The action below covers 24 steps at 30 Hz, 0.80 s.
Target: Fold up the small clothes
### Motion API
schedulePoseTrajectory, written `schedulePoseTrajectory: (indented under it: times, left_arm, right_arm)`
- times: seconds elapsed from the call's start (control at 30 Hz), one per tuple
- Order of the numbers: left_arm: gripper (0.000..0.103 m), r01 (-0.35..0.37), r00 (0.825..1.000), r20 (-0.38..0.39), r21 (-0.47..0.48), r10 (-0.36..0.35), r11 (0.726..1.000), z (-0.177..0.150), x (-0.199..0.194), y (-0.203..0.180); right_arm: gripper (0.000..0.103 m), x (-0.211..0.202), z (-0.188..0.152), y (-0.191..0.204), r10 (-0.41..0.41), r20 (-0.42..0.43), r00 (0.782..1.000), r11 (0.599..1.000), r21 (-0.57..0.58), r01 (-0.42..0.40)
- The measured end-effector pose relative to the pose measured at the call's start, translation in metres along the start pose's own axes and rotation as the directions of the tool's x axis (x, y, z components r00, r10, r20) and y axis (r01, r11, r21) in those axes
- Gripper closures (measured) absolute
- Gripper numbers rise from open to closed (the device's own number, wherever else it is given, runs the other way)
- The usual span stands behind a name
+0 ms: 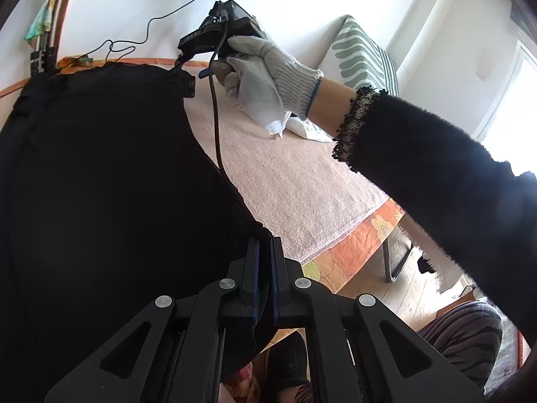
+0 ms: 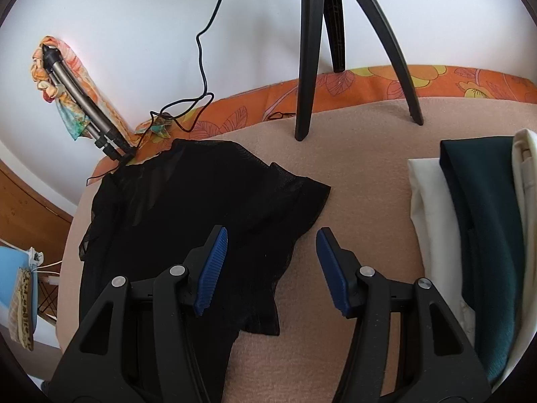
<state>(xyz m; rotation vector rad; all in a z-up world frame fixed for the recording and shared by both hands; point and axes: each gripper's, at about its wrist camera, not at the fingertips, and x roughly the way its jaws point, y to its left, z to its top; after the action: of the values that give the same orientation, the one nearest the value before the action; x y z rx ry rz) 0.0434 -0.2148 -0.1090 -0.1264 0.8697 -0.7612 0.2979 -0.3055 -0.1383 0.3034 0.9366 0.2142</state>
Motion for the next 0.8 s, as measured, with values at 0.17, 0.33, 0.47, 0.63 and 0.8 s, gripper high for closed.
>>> schedulePoseTrajectory:
  times: [0.17,0.33,0.47,0.63,0.8]
  left_arm:
    - [0.099,0.009,1.0,0.006,-0.03,-0.009,1.0,-0.003,-0.001,0.01]
    - [0.099,0.003,1.0,0.026,-0.07,-0.001,0.998,-0.008,-0.006,0.019]
    - [0.099,0.004,0.999,0.047,-0.103,0.0,0.995,-0.014,-0.015,0.026]
    - [0.099,-0.005,0.997,0.073,-0.148,0.016,0.989,-0.021,-0.027,0.036]
    - [0.099,-0.027,0.992,0.116,-0.182,0.049,0.983,-0.029,-0.05,0.05]
  right_arm:
    - [0.067,0.029,0.002,0.009,-0.03,-0.04,0.999,1.0,-0.004,0.03]
    - [0.095,0.035,0.003,0.027,-0.059,-0.049,0.997,0.997,-0.054,0.057]
    - [0.097,0.028,0.006,0.048,-0.096,-0.031,0.995,0.991,-0.093,0.093]
    - [0.098,0.019,0.015,0.087,-0.16,-0.013,0.987,0.976,-0.15,0.157]
    - [0.098,0.016,0.019,0.142,-0.225,0.016,0.974,0.942,-0.251,0.221]
